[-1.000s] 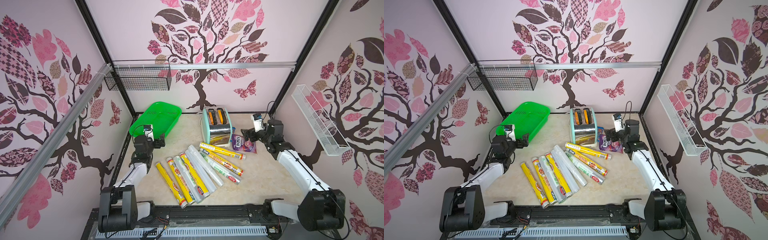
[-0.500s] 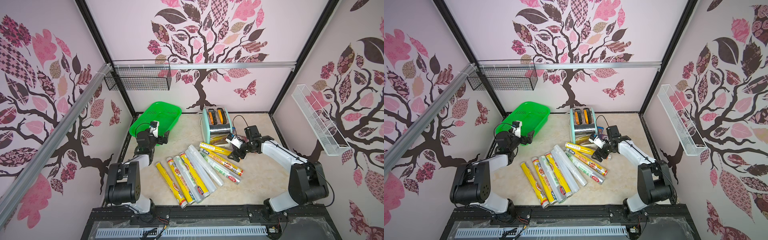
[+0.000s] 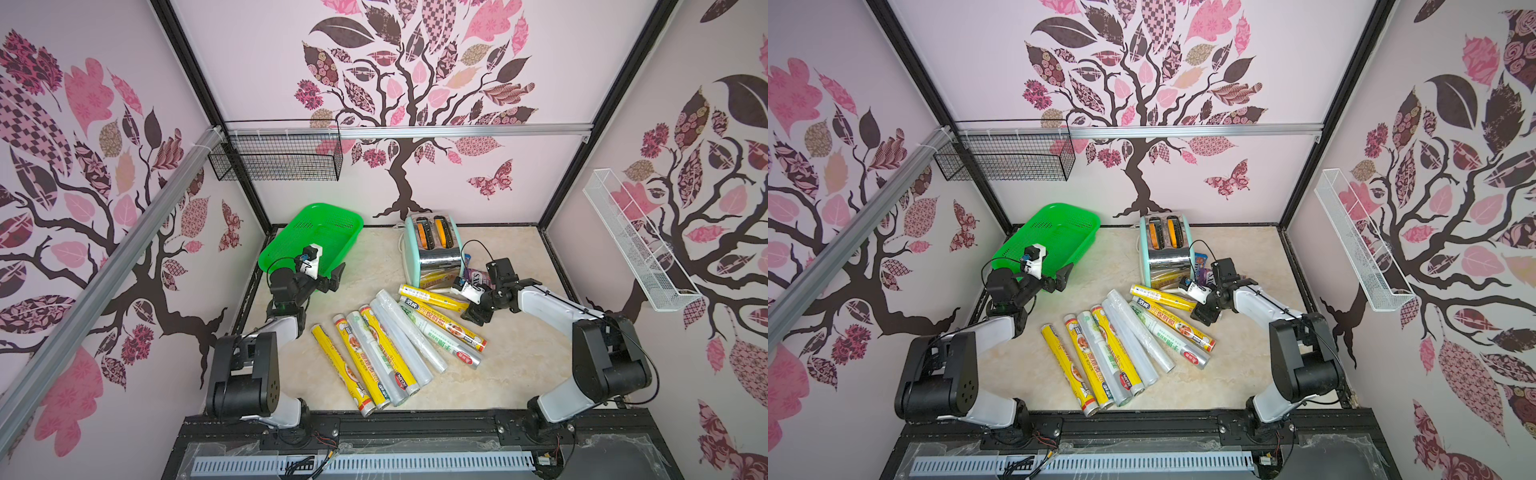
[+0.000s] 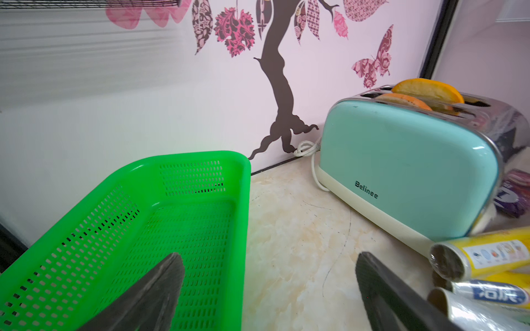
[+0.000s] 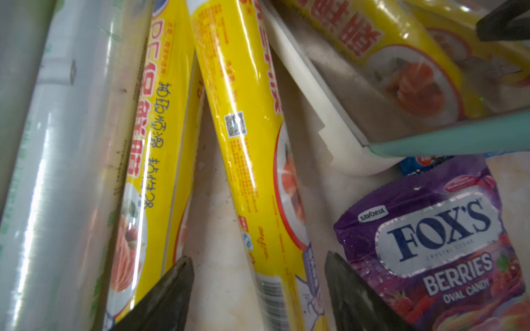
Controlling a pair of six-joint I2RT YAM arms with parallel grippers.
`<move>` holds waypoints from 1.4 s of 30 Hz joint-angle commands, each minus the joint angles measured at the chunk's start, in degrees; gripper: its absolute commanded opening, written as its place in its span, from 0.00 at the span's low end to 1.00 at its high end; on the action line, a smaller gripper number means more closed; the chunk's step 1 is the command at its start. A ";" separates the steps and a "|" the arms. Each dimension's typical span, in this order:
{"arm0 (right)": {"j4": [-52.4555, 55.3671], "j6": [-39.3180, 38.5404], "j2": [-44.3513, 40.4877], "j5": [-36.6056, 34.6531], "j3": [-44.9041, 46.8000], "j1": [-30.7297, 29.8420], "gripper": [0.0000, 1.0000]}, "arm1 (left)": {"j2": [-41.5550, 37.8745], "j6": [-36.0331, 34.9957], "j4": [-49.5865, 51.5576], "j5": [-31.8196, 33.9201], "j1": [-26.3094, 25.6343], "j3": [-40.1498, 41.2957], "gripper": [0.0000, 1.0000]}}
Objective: Put the plastic wrap into the basket
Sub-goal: Pick up the plastic wrap from the center of the board.
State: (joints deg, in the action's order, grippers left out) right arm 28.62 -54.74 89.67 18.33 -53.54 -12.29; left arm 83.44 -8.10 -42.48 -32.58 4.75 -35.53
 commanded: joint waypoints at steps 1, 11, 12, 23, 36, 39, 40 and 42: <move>-3.35 -2.24 0.77 -2.02 -0.32 -0.01 0.75 | -3.73 -4.79 15.97 -5.99 0.22 -4.29 0.98; -7.37 -4.52 5.38 -3.49 0.13 -0.01 0.65 | -6.53 -4.32 17.05 -5.93 0.27 -1.83 0.98; -7.96 -4.83 5.58 -3.76 0.34 -0.01 0.65 | -6.55 -4.13 17.13 -5.75 0.24 -1.83 0.98; -10.62 -6.48 4.39 -1.17 2.91 -0.08 0.48 | -7.97 -8.02 19.69 -5.22 0.25 -2.49 0.98; -16.48 -8.74 0.17 -0.51 6.43 -0.36 0.40 | -5.51 -9.43 19.92 -6.80 0.32 -5.04 0.98; -18.40 -8.48 -1.56 0.16 7.67 -0.66 0.40 | -5.22 -8.76 19.81 -6.80 0.29 -5.26 0.98; -18.94 -8.36 -2.21 0.39 8.04 -0.79 0.39 | -5.13 -8.28 19.72 -6.80 0.31 -5.17 0.98; -19.39 -8.13 -3.16 0.24 8.66 -0.98 0.39 | -5.19 -7.47 19.47 -7.50 0.24 -5.08 0.98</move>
State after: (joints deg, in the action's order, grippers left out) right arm 12.71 -63.68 88.79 17.45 -44.93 -12.93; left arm 77.82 -16.49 -22.81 -38.79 4.84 -39.55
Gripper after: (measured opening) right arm 0.415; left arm 0.982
